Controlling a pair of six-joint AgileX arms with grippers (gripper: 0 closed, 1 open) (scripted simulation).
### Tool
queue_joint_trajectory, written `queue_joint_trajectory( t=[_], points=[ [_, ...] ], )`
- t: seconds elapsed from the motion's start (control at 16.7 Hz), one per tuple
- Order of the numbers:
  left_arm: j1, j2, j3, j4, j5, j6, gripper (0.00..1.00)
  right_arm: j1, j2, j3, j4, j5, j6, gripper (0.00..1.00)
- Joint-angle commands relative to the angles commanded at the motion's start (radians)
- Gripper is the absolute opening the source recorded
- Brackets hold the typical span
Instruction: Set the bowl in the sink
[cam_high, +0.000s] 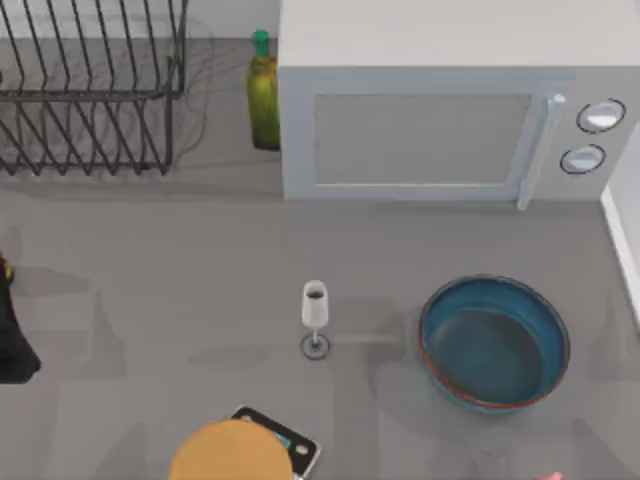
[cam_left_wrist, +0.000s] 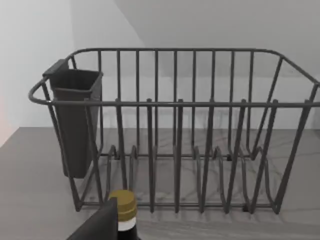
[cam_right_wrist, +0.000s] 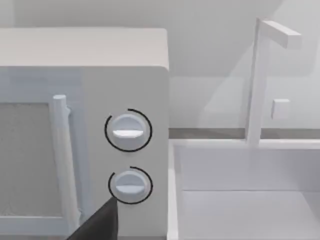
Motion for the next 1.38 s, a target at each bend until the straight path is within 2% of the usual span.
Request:
queue_joint_trajectory(
  t=[0.24,0.48,1.08,1.38],
  points=[
    [0.0,0.0,0.0,0.0,0.0,0.0,1.0,0.008,0.032,0.031,-0.03,0.001,0.01,1.0],
    [0.0,0.0,0.0,0.0,0.0,0.0,1.0,0.058,0.222,0.206,-0.185,0.001,0.063,1.0],
    [0.0,0.0,0.0,0.0,0.0,0.0,1.0,0.257,1.161,0.881,-0.822,0.002,0.265,1.0],
    [0.0,0.0,0.0,0.0,0.0,0.0,1.0,0.338,1.514,1.162,-1.076,0.001,0.349,1.0]
  ],
)
